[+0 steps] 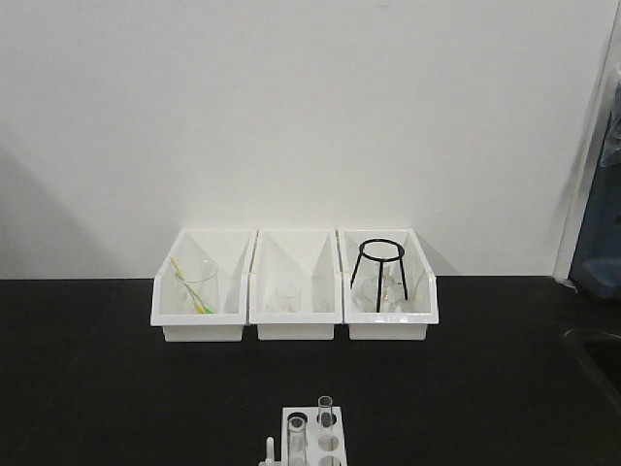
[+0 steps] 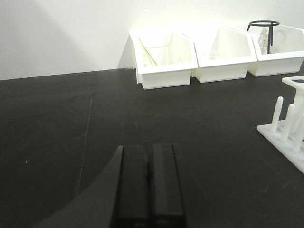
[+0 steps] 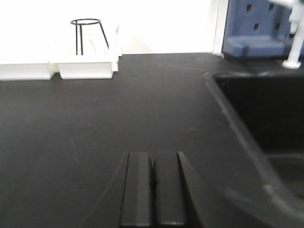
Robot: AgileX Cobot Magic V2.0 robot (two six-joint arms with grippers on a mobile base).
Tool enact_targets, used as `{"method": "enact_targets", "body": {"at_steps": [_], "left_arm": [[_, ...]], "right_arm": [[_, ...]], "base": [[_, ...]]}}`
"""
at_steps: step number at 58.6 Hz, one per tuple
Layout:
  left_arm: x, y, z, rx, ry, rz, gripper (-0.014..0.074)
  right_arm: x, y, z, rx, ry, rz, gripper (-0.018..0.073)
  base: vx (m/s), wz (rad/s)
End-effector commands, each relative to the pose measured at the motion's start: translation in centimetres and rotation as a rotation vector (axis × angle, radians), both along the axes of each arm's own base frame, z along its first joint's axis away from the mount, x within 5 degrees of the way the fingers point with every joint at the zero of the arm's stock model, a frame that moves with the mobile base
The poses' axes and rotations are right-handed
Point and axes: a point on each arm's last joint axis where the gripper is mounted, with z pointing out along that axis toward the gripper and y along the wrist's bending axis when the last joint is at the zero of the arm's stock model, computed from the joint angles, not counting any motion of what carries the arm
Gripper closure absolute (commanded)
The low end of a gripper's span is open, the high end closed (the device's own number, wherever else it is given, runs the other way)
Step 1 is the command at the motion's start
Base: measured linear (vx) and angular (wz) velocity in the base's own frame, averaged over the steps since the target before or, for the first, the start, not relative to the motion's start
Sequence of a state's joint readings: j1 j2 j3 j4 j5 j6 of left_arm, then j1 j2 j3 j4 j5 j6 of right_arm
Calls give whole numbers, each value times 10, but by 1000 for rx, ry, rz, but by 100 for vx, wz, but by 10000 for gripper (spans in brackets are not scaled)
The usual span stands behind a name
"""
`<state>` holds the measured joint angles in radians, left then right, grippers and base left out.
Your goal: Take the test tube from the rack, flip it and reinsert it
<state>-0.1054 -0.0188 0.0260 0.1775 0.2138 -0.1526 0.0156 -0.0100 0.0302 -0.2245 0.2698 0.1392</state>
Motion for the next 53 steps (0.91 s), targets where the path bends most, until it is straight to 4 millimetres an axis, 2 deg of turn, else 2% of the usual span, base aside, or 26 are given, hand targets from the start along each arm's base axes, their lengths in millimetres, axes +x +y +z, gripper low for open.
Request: {"method": "enact_targets", "body": {"at_steps": [1, 24, 37, 41, 47, 53], "left_arm": [[0, -1, 9, -21, -87, -13, 602], [0, -1, 9, -21, -87, -13, 602], [0, -1, 9, -21, -87, -13, 602], [0, -1, 9, -21, -87, -13, 602], [0, -1, 9, -21, -87, -13, 602], [0, -1, 9, -21, -87, -13, 602]], "right_arm": [[0, 0, 7, -129, -86, 21, 570], [0, -2, 9, -284, -95, 19, 570], [1, 3, 20, -339, -215, 59, 570], [1, 4, 21, -271, -240, 63, 570], [1, 5, 24, 2, -275, 57, 570], [1, 6, 25, 129, -288, 54, 570]], "base": [[0, 0], [0, 0], [0, 0], [0, 0], [0, 0], [0, 0]]}}
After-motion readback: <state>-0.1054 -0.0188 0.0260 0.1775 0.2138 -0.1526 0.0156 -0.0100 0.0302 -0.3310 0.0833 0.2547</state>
